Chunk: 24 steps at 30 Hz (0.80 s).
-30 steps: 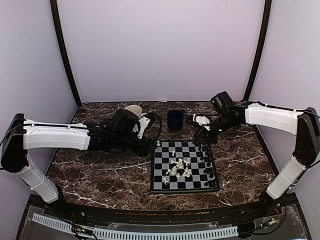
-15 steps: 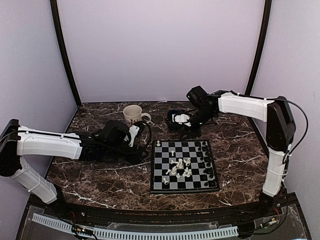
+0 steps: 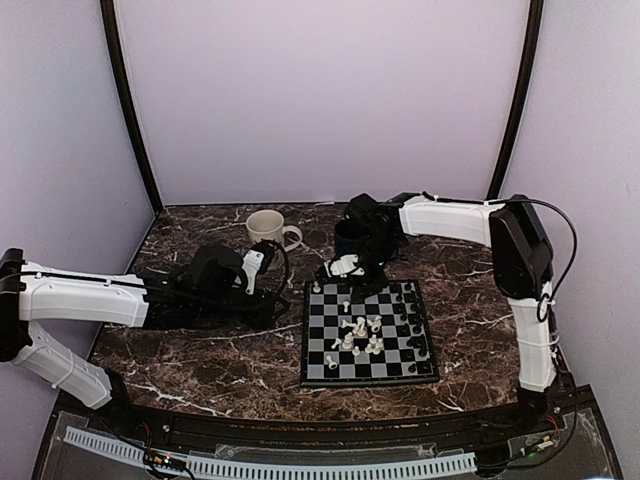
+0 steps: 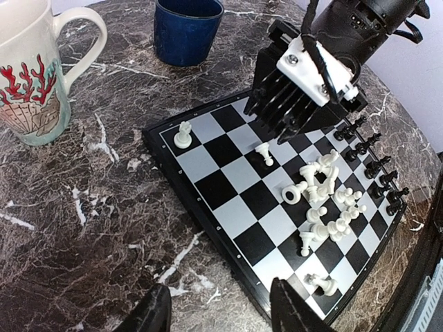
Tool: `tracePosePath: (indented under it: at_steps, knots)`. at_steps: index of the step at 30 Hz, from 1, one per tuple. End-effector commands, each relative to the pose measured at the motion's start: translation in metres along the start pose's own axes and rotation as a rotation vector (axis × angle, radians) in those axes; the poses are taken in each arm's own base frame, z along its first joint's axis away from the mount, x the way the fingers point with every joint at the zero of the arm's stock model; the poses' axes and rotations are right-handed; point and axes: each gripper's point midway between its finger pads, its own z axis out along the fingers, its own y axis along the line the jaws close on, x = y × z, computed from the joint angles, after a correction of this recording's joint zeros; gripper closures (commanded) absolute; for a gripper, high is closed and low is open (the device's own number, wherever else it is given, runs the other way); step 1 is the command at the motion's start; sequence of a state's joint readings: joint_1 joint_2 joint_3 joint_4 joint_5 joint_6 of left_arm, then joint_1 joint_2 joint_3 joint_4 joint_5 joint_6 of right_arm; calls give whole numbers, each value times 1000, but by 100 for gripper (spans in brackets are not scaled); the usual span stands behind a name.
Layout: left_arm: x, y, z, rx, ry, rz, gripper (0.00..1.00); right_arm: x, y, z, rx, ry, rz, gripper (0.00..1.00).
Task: Set up the chess pieces on the board
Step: Pick up the pawn from the chessboard.
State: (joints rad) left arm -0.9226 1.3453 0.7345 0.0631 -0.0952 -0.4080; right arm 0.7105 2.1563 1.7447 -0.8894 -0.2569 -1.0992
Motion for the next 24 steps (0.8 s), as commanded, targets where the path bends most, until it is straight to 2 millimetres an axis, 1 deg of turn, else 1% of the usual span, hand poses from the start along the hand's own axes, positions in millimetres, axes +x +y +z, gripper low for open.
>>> tracePosePath:
  at_steps: [1, 10, 16, 21, 24]
  knots:
    - [-9, 2, -8, 0, -50, -22, 49, -4, 2, 8, -23, 25, -51, 53]
    - [-4, 3, -7, 3, -42, -29, 49, -5, 16, 25, -91, 60, -92, 51]
    - [-3, 4, -7, 4, -41, -34, 49, -4, 25, 28, -140, 71, -105, 54]
    - [-2, 3, -6, 9, -41, -35, 48, -1, 36, 27, -180, 96, -119, 58]
    - [-2, 2, -5, 11, -39, -35, 48, 1, 39, 25, -190, 101, -119, 61]
